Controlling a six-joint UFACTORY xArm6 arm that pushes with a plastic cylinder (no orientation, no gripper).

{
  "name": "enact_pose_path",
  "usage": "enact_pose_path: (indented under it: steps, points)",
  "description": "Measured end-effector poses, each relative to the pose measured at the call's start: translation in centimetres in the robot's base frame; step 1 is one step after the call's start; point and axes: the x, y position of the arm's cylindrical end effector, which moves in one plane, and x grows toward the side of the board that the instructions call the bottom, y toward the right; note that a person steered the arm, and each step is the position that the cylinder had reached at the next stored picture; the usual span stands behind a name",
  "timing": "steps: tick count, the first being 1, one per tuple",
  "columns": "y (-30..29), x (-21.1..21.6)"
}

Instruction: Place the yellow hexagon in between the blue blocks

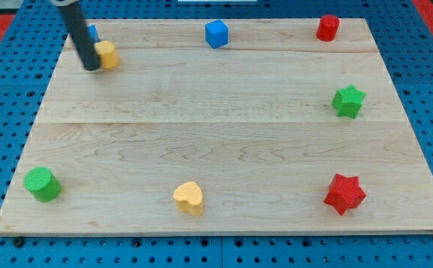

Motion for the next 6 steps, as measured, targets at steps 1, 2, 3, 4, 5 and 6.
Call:
enact_pose_path:
  steps: [1, 2, 3, 4, 5, 6]
  points:
    - [3.3, -2.9]
    - [0.0, -1.9]
    - [-1.5, -4.4]
    - [1.1, -6.1]
    - [4.1, -6.4]
    - [4.5, -5.4]
